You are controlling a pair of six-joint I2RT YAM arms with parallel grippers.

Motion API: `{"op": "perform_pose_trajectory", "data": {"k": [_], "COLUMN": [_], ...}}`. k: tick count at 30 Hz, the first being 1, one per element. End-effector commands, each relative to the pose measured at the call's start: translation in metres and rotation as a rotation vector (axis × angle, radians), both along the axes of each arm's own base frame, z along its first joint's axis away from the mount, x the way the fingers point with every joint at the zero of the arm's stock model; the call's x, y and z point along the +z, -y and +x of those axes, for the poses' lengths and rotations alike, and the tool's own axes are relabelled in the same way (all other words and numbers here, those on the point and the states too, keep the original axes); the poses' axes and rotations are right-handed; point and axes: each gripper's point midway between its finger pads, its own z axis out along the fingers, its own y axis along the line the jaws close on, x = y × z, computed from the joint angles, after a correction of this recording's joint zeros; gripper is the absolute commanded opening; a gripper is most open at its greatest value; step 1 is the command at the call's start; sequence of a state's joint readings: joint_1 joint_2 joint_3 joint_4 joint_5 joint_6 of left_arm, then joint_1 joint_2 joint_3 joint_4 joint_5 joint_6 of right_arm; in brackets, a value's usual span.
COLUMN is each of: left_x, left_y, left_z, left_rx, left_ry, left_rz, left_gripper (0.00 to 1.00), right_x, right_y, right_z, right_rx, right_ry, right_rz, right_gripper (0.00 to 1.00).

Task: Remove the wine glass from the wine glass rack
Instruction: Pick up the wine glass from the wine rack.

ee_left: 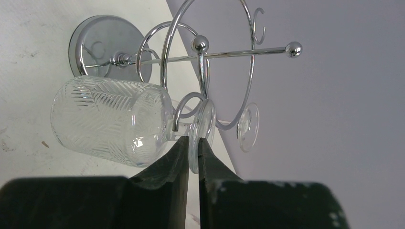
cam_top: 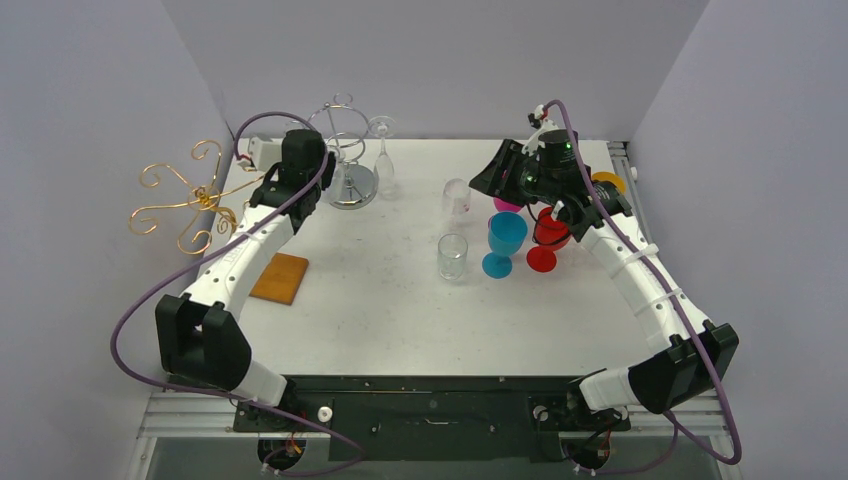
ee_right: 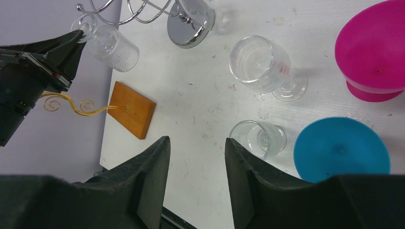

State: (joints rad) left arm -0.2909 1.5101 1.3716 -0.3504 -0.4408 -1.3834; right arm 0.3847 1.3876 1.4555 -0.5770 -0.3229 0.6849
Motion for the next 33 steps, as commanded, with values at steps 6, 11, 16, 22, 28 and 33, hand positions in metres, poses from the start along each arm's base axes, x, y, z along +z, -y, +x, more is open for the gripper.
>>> {"op": "perform_pose_trajectory", "data": {"k": [6, 11, 16, 22, 28, 33], "left_x": [0.045, 0.05, 0.052, 0.054, 0.06, 0.061], "left_y": [-0.004, -0.004, -0.003, 0.0, 0.004, 0.007], "left_z": [-0.011, -0.013, -0.014, -0.018, -0.023, -0.029], "left_rx": [0.007, 0.006, 0.001, -0.013, -0.044, -0.068], "left_ry": [0.147, 0.176, 0.183, 0.194, 0.211, 0.215], "left_rz": [-0.075, -0.093, -0.103, -0.127, -0.135, -0.137], "left_gripper": [0.0, 0.0, 0.0, 0.0, 0.0, 0.0], "right_x": [0.011, 0.009, 0.008, 0.007, 0.006, 0.006], "right_y": [0.004, 0.005, 0.006, 0.006, 0.006, 0.006], "right_z": [0.001, 0.001, 0.001, 0.001, 0.001, 0.001], "right_rx": [0.001, -0.001, -0.003, -0.005, -0.003, -0.003], "right_ry": [0.057, 0.055, 0.055, 0.052, 0.053, 0.053], "right_rz": [-0.003, -0.008, -0.013, -0.018, -0.021, -0.024], "right_gripper": [0.42, 0.42, 0.42, 0.42, 0.42, 0.42]}}
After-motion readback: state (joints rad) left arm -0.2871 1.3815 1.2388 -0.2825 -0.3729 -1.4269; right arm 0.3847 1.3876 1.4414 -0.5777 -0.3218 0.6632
